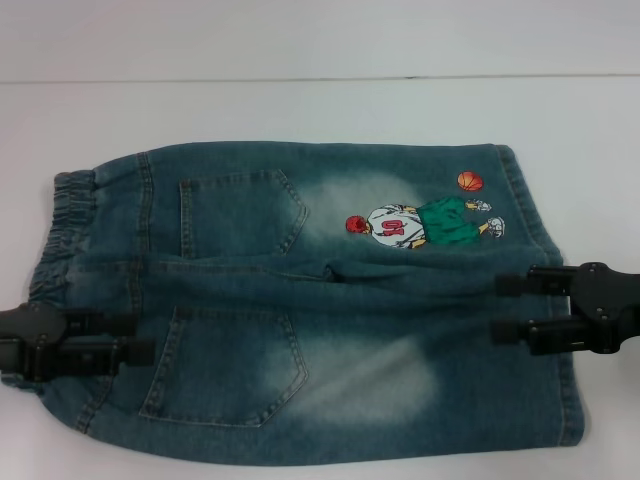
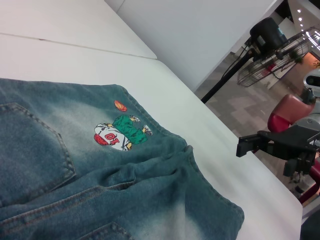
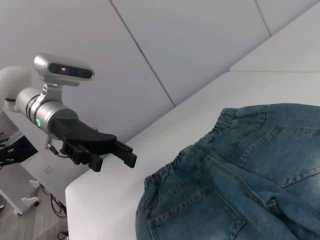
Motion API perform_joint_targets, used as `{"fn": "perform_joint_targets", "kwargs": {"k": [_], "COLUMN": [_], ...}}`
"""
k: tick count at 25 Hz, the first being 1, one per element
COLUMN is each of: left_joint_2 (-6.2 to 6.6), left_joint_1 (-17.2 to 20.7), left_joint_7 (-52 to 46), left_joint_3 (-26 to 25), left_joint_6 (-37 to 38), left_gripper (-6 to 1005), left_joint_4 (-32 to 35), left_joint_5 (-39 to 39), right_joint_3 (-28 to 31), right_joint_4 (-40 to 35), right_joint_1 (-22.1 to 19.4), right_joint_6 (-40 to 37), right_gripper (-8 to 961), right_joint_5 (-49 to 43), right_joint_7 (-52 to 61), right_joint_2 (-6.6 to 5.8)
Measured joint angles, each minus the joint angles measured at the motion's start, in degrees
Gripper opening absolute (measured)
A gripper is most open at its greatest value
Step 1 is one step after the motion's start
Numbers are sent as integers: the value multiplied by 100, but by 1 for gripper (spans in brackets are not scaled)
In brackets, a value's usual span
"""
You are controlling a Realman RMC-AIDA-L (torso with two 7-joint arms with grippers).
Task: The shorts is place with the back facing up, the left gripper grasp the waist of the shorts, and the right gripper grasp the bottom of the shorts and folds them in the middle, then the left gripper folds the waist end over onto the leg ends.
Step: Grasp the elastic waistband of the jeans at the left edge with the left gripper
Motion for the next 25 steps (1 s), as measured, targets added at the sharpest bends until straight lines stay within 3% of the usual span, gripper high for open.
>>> {"fn": "perform_joint_targets", "kwargs": {"k": [15, 17, 22, 25], "left_joint_2": [37, 87, 368, 432], "left_joint_1": [-71, -136, -625, -780], "left_joint_7": [-225, -571, -2111, -2680], "left_joint_3": [-1, -13, -129, -137], "left_joint_6": [54, 115, 175, 80], "left_gripper": [750, 750, 749, 749], "left_joint_4": [24, 93, 391, 428], "left_joint_5": [-1, 40, 911, 1240], "right_joint_3": [-47, -47, -57, -62], "right_joint_4": [4, 8, 9, 9], "right_joint_1": [27, 33, 64, 74], "right_joint_6": [54, 66, 73, 79], "right_gripper": [915, 914, 914, 914], "right_joint_5": [0, 0, 0, 0], "right_joint_7": [0, 0, 0, -12], "right_joint_2": [6, 7, -7, -20]}}
